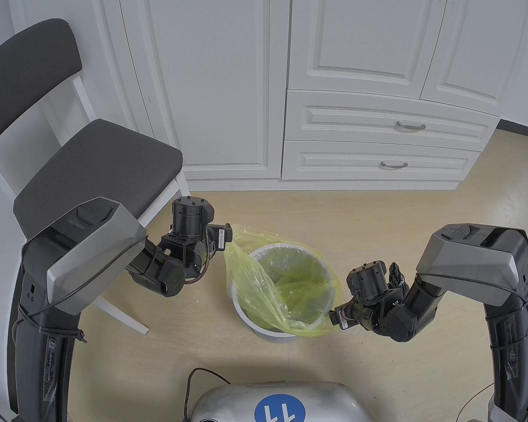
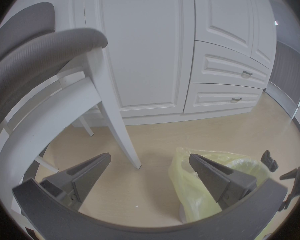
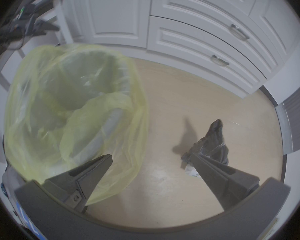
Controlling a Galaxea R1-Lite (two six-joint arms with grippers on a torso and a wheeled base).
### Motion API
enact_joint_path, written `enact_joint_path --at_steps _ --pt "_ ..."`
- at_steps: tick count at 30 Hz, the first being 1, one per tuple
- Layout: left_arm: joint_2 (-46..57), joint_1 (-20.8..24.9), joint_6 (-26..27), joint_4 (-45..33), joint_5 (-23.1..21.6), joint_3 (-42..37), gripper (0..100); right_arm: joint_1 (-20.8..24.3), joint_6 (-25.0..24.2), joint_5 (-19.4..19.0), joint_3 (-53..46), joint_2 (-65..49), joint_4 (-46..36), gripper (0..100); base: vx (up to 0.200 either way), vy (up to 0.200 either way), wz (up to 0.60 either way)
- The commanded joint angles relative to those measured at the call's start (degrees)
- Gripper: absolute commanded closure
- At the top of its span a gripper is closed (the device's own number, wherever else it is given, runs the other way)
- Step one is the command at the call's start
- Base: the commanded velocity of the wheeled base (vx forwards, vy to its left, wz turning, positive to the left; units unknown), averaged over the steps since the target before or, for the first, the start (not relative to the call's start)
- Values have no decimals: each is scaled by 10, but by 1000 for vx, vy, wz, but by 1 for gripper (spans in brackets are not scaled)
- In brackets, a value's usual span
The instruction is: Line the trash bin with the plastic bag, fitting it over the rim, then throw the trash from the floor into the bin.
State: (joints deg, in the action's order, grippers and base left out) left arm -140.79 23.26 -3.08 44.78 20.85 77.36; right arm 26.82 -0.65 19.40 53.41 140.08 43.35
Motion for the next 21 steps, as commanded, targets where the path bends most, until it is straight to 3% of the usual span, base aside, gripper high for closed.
enact_joint_path --at_steps 1,6,7,10,21 --pt "26 13 2 12 -1 -25 0 38 -3 -6 -21 -1 1 0 0 0 0" --pt "41 21 3 12 -4 -42 0 75 -45 -10 -12 12 5 0 0 0 0" --pt "47 22 2 13 -9 -48 0 91 -77 -11 -1 17 14 0 0 0 0" --pt "53 22 2 13 -19 -56 0 110 -110 -10 12 30 31 0 0 0 0" --pt "59 31 7 12 -35 -89 0 132 -115 -10 -8 39 70 0 0 0 0"
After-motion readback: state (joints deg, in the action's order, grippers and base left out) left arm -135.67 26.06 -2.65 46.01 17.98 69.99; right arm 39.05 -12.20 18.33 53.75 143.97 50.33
